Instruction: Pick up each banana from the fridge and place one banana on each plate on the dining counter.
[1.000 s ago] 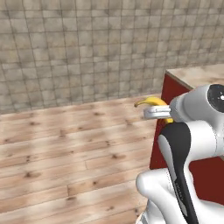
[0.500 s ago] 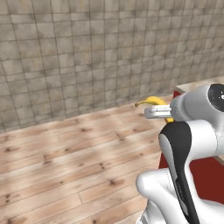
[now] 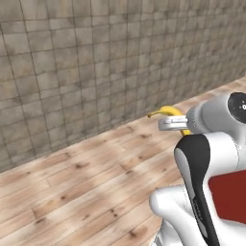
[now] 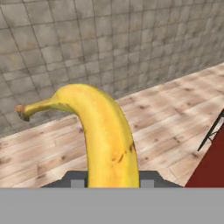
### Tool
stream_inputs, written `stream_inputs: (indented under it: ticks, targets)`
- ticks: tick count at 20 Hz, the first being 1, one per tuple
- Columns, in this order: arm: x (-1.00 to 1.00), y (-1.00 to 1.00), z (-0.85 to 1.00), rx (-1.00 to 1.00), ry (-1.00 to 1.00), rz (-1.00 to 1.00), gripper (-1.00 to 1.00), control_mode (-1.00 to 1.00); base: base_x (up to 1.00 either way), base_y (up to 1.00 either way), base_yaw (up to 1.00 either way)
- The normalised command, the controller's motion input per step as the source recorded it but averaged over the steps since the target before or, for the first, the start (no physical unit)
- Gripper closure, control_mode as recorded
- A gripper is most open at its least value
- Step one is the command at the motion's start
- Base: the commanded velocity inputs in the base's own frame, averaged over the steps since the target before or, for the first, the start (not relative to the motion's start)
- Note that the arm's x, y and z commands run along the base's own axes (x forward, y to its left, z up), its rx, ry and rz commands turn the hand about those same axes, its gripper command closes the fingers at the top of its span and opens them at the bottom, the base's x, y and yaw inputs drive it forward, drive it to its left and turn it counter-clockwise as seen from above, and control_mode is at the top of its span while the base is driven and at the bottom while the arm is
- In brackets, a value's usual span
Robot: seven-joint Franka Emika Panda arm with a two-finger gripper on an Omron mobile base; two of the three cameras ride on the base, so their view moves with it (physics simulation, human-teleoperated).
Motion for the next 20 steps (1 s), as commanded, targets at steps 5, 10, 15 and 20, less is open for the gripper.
stream_inputs:
  ticks: [5,10,15,20]
  targets:
    - [0.00,0.00,0.00,0.00,0.00,0.00,1.00,1.00,1.00,0.70,-0.45]
    - [0.00,0.00,0.00,0.00,0.00,0.00,1.00,1.00,1.00,0.53,-0.46]
    - [0.00,0.00,0.00,0.00,0.00,0.00,1.00,1.00,1.00,0.45,-0.45]
    - [0.00,0.00,0.00,0.00,0.00,0.00,1.00,1.00,1.00,0.44,-0.49]
